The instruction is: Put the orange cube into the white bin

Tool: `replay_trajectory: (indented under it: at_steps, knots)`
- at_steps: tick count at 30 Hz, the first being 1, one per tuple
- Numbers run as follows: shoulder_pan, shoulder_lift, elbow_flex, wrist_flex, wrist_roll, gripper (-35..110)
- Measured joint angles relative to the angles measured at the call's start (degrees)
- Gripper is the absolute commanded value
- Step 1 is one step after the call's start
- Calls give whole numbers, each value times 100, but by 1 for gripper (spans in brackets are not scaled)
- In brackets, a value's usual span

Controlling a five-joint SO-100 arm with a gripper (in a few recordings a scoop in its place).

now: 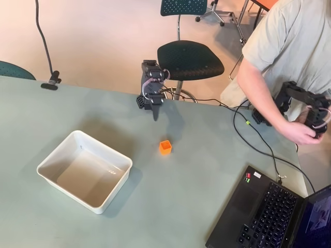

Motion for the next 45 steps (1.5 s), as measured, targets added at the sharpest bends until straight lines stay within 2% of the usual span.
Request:
replay_trajectory:
  at_steps: [5, 14, 20, 25, 35, 45]
  knots:
    - [-439, -1239, -457, 431, 0, 11]
    - [-580, -1775, -466, 431, 18, 51]
    - [-615, -2399, -492, 439, 0, 69]
    - [-633, -2988, -510, 396, 0, 71]
    - [-624, -3393, -519, -413, 0, 71]
    - [-554, -4113, -519, -422, 0, 71]
